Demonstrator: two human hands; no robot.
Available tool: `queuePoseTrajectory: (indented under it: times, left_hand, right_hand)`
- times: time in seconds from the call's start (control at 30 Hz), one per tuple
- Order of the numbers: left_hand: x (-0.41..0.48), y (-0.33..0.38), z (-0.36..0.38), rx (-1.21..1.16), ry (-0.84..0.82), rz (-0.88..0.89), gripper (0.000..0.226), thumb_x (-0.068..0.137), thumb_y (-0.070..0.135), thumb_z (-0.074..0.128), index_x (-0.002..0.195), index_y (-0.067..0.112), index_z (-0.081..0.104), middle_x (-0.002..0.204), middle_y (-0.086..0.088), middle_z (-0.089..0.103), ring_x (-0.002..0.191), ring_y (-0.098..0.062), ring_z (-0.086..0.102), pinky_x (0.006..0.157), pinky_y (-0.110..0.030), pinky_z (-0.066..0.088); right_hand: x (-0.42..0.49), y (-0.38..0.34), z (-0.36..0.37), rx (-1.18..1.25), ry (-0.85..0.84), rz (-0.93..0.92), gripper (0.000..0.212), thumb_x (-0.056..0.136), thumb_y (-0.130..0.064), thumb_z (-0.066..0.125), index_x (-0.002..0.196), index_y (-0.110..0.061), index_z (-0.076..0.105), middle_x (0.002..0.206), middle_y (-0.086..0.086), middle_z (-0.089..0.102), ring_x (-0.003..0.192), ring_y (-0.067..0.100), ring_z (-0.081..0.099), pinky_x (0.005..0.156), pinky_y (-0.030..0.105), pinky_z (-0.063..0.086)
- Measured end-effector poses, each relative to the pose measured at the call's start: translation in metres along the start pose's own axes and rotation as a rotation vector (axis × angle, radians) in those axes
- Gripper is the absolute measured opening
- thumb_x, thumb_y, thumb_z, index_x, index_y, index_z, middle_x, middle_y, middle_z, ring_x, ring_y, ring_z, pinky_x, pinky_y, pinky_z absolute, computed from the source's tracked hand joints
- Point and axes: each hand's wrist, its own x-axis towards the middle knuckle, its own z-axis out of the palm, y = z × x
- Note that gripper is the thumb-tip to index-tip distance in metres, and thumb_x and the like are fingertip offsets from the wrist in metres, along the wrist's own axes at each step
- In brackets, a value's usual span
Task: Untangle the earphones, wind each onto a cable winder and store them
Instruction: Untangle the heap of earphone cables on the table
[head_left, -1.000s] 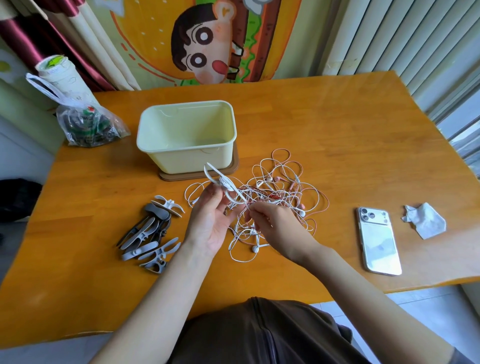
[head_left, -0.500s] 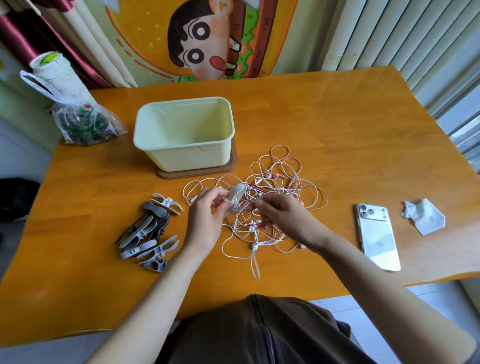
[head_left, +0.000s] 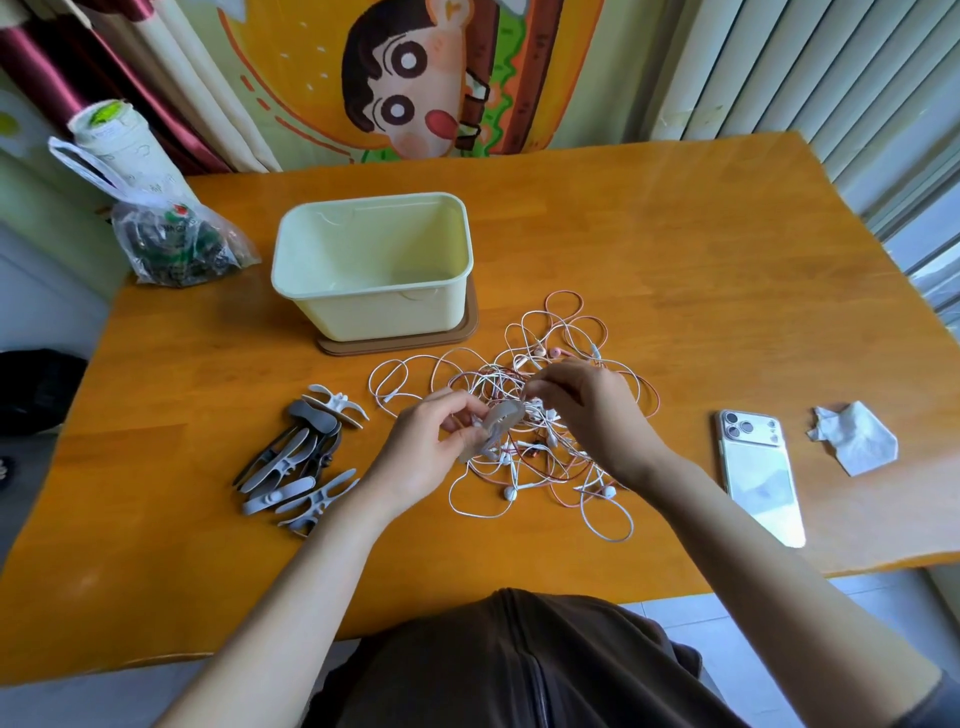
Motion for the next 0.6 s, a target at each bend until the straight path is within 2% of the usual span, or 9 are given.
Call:
queuePoseTrajectory:
  times: [0.17,0.37,0.47,0.53,0.6]
  left_hand:
    - [-0.003,0.006,-0.001,-0.255,-0.075,-0.034,0.023,0.089,0.009,0.064,0.094,0.031,0.062,0.095,0.001,0.067,0.093,-0.018,0.065,0.083,-0.028,0.052]
    - [-0.006,0.015,-0.001,-0.394,-0.108,-0.055,0.018,0.087,0.01,0.064,0.096,0.026,0.063,0.092,-0.001,0.067,0.086,-0.007,0.065,0.079,-0.017,0.051]
    - [-0.006,0.024,-0.001,-0.562,-0.124,-0.037,0.018,0.079,0.02,0.064,0.097,0.019,0.063,0.088,0.004,0.067,0.084,-0.006,0.064,0.08,-0.02,0.051]
    - [-0.005,0.027,0.001,-0.696,-0.082,-0.039,0.021,0.076,0.02,0.062,0.096,0.016,0.062,0.085,0.009,0.068,0.084,-0.005,0.063,0.082,-0.025,0.051]
    - [-0.002,0.029,0.004,-0.844,-0.017,-0.067,0.022,0.075,0.019,0.061,0.096,0.016,0.061,0.086,0.009,0.07,0.086,-0.007,0.064,0.086,-0.03,0.049]
  right_hand:
    - [0.0,0.006,0.003,0.101,0.006,0.09,0.022,0.092,-0.023,0.058,0.08,-0.007,0.066,0.06,-0.01,0.051,0.052,0.002,0.044,0.053,0.012,0.034]
    - [-0.002,0.008,0.003,0.152,0.086,0.13,0.022,0.093,-0.018,0.057,0.072,-0.014,0.059,0.055,-0.012,0.045,0.049,0.001,0.043,0.051,0.012,0.032]
    - [-0.005,0.009,0.005,0.181,0.046,0.161,0.026,0.093,-0.02,0.057,0.067,-0.015,0.059,0.045,-0.012,0.039,0.042,0.006,0.035,0.044,0.015,0.027]
    - [-0.007,0.007,0.009,0.253,0.02,0.179,0.03,0.094,-0.021,0.056,0.064,-0.026,0.056,0.039,-0.014,0.04,0.038,0.006,0.032,0.042,0.014,0.023]
    - [-0.009,0.004,0.013,0.327,0.015,0.178,0.031,0.095,-0.022,0.054,0.065,-0.029,0.056,0.041,-0.017,0.042,0.04,0.005,0.031,0.043,0.013,0.022]
